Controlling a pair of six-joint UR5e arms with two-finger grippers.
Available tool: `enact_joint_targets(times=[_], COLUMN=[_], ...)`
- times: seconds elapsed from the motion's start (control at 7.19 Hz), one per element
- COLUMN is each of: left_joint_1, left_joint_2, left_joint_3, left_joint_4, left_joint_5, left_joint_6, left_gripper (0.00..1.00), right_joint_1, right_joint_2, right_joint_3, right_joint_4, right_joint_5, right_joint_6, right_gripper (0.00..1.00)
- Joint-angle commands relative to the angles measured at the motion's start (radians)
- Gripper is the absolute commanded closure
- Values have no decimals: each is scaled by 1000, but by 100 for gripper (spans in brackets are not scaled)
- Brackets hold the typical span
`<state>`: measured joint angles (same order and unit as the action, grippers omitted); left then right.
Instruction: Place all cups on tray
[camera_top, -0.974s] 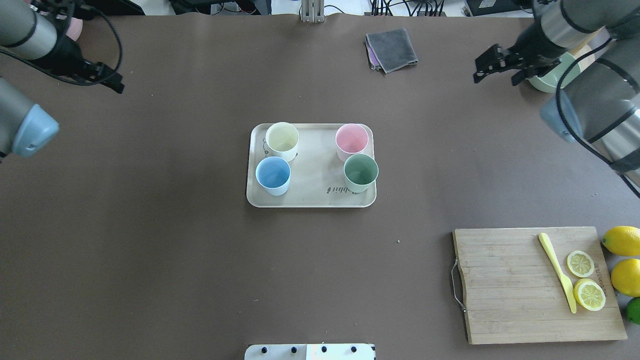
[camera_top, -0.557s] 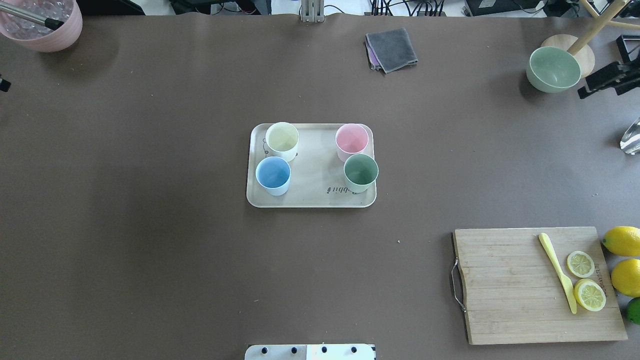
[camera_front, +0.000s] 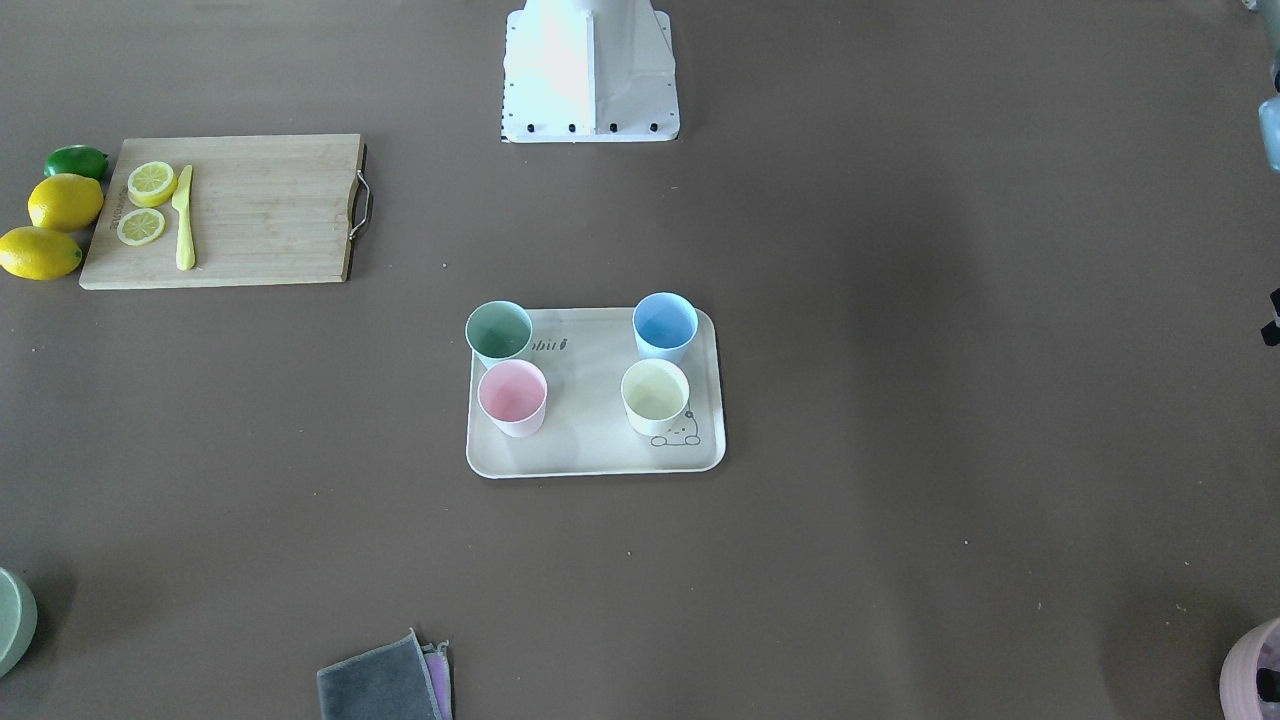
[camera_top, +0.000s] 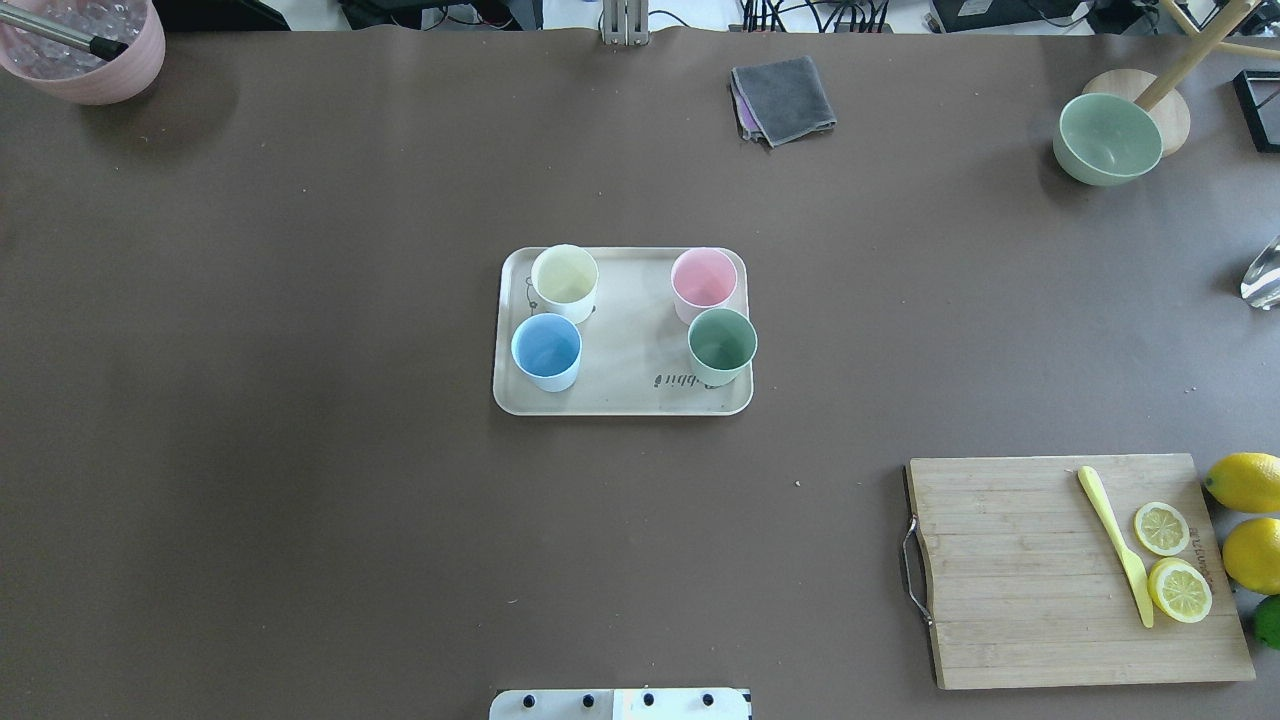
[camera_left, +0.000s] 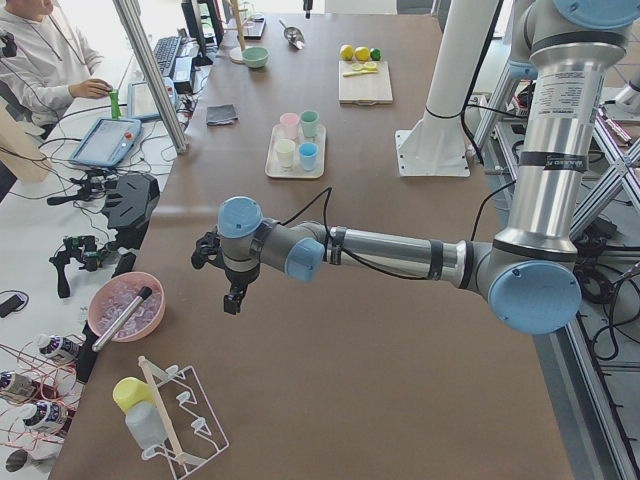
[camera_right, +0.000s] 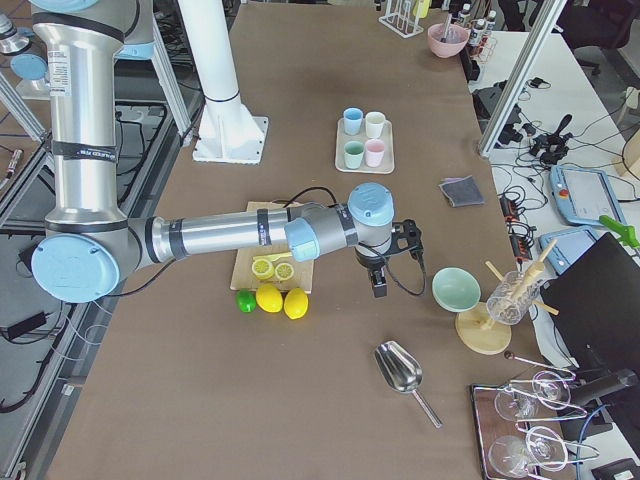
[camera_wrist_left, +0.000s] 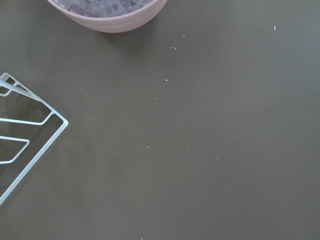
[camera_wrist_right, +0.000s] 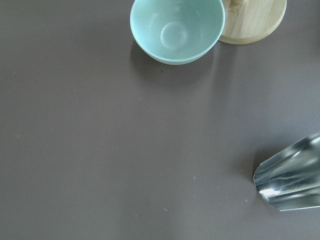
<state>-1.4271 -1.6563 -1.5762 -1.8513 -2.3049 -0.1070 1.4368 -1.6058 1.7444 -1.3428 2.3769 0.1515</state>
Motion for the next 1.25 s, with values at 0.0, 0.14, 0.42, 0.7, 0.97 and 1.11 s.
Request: enact_joint_targets(times=[0.0, 0.14, 0.42, 0.7, 0.97, 1.11], left_joint_1=[2, 2, -1, 2, 5, 5], left_joint_2=[85, 111, 127, 119, 86, 66], left_joint_3=[-53, -68, -73, -70, -111, -120], left_joint_4=[-99, -158, -151, -125, 24, 41], left_joint_5=[41, 33, -32, -67, -65, -65], left_joint_6=[-6, -10, -11, -11, -10, -10], left_gripper=[2, 1, 2, 2, 2, 1], right_joint_1=[1, 1, 1, -1, -1, -4], right_joint_2=[0, 0, -2, -17, -25, -20], right_joint_3=[1, -5, -8, -11, -9, -22], right_joint_4=[5, 7, 10, 10, 8, -1], right_joint_5=[-2, -2, -10, -33, -94, -100], right_joint_6=[12, 14, 2, 5, 3, 5], right_gripper=[0, 0, 0, 0, 0, 0])
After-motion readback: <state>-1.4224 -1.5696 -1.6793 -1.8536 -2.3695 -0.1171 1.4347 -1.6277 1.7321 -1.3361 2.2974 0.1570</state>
